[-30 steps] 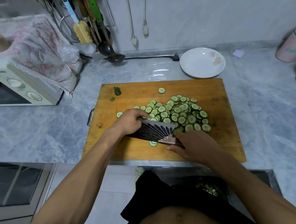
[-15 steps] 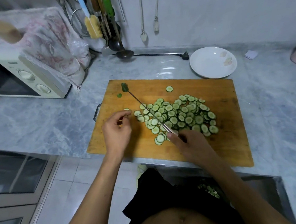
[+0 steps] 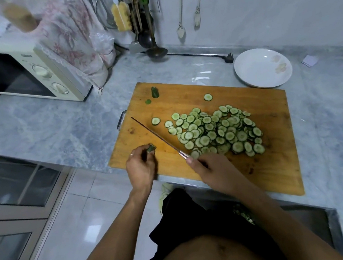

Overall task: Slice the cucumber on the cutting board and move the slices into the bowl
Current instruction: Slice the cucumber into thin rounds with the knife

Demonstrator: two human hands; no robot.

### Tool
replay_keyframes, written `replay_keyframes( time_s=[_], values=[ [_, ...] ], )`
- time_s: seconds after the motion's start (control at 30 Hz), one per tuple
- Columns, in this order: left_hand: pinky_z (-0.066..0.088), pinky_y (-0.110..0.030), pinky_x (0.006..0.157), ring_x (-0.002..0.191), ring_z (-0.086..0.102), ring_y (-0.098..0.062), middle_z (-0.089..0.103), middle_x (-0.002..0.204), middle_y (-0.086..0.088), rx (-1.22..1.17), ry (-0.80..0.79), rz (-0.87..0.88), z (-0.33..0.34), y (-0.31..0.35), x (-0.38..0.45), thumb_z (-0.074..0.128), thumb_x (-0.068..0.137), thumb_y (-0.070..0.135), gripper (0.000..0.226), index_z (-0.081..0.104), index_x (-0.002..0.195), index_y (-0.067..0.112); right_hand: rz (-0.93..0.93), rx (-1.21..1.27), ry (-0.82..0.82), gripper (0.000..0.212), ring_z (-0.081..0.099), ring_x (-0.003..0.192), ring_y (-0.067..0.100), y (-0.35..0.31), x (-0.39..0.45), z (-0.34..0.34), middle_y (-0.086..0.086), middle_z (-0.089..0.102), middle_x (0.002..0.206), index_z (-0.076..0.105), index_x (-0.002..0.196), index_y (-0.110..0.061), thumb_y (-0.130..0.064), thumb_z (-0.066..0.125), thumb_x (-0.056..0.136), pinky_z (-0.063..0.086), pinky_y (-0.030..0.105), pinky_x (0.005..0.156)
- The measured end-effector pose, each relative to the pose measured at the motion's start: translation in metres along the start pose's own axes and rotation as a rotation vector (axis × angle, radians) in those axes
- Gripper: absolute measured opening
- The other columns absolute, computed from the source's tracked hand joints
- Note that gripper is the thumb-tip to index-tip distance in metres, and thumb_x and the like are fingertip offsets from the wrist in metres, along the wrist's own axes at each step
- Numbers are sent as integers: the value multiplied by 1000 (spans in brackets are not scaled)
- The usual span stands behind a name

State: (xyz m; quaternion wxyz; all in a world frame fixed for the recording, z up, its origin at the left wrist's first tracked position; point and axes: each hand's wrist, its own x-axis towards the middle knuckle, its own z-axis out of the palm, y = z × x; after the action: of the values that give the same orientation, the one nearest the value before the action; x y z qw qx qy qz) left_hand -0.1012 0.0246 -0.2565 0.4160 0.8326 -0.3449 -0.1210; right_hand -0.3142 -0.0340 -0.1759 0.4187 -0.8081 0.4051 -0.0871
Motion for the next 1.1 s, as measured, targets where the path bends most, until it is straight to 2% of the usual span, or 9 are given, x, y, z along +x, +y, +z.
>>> replay_keyframes(
  time_s=[0.1, 0.23, 0.27, 0.37, 0.43, 0.57, 0.73, 0.9, 1.1],
  values=[
    [47, -20, 83, 92, 66, -20, 72, 101, -8, -36, 26, 13, 1, -1, -1, 73, 84, 9, 19, 75, 103, 6, -30, -19, -19, 55, 32, 49, 15, -11, 1, 4, 8, 30, 56, 31, 61, -14, -53, 37, 99, 21, 31, 51],
    [41, -5, 83, 91, 63, -9, 74, 98, -7, -66, 33, 7, 4, -4, -1, 71, 83, 7, 15, 78, 96, 4, -22, -9, -46, 54, 30, 50, 13, -19, 4, 9, 4, 29, 57, 29, 61, -14, -51, 42, 100, 22, 31, 51],
    [42, -5, 82, 90, 62, -7, 74, 97, -7, -60, 27, 7, 4, -5, 0, 69, 83, 9, 16, 78, 95, 5, -25, -11, -49, 55, 29, 49, 11, -20, 4, 11, 3, 30, 56, 29, 61, -14, -50, 42, 100, 22, 30, 51],
    [49, -20, 78, 87, 65, -16, 74, 91, -7, -31, -1, 11, 5, -10, 2, 58, 79, 21, 27, 79, 88, 5, -32, -31, -60, 55, 32, 49, 11, -23, 4, 14, 2, 33, 55, 30, 60, -14, -50, 43, 100, 22, 30, 50],
    [50, -24, 74, 86, 66, -21, 73, 88, -8, -20, -5, 14, 6, -14, 3, 52, 77, 22, 32, 78, 84, 4, -30, -55, -62, 55, 34, 50, 12, -23, 5, 16, 2, 35, 54, 32, 60, -14, -50, 43, 100, 23, 30, 50],
    [53, -26, 76, 88, 67, -18, 74, 94, -6, -35, -10, 15, 8, -17, 4, 49, 77, 29, 40, 79, 87, 5, -36, -68, -59, 55, 33, 48, 11, -25, 6, 16, 0, 35, 53, 31, 59, -14, -48, 43, 101, 23, 28, 49],
    [50, -22, 77, 92, 67, -19, 74, 98, -5, -1, -35, 34, 7, -15, 3, 52, 78, 24, 35, 79, 89, 6, -16, -72, -81, 54, 36, 50, 12, -27, 8, 14, 0, 36, 54, 32, 59, -15, -48, 42, 101, 22, 27, 49],
    [55, -30, 75, 92, 68, -14, 74, 102, 2, 5, -39, 32, 7, -13, 3, 48, 79, 32, 41, 80, 91, 10, 27, -56, -123, 55, 35, 52, 12, -30, 17, 18, 2, 36, 58, 32, 60, -14, -48, 37, 103, 20, 27, 48],
    [56, -34, 74, 92, 68, -18, 74, 102, 2, 5, -46, 63, 8, -13, 3, 48, 81, 27, 37, 79, 92, 10, 74, -18, -140, 56, 40, 55, 14, -34, 23, 24, 3, 39, 59, 35, 59, -14, -48, 35, 104, 24, 30, 50]
  ],
)
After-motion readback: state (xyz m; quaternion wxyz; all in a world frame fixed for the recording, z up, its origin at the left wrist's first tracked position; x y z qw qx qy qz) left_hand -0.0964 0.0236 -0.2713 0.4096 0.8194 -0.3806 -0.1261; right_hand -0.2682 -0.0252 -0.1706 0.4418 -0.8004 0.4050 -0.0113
